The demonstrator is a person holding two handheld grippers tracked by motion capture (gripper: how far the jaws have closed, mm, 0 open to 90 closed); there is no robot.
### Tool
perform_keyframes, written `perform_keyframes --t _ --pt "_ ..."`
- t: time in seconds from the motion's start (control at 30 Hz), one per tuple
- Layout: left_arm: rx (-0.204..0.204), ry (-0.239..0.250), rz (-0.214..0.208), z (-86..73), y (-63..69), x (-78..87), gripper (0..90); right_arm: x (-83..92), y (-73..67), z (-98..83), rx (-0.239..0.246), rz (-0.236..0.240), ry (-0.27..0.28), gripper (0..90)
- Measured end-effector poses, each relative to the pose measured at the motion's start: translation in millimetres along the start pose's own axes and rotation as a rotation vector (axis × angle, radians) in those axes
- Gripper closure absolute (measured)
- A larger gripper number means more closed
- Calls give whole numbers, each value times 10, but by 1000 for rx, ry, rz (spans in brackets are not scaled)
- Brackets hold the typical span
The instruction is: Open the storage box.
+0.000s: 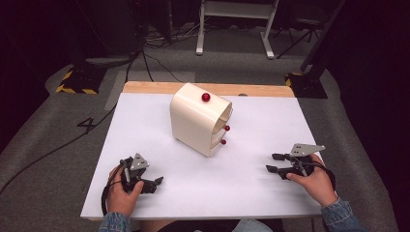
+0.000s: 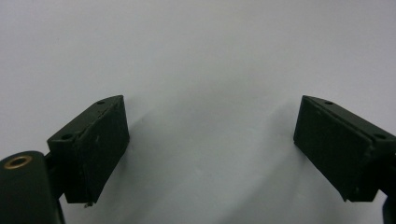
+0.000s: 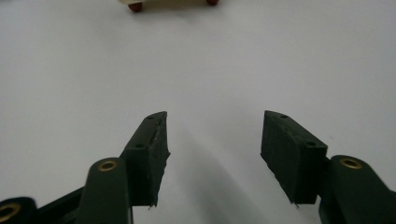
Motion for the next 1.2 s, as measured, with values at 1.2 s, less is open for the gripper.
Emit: perform_keyframes --t 1.2 --pt "-3 1 4 -2 -1 2 106 -763 -381 921 34 124 211 564"
Point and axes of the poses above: each handheld gripper's, and its own axes: x roughly backward along the jaws, z roughly out of its top, y roughly to its right, the point moved 4 cm from there along -x, roughly forward along the jaws, and after that the axes turned 1 degree about -x, right-handed, at the moved point
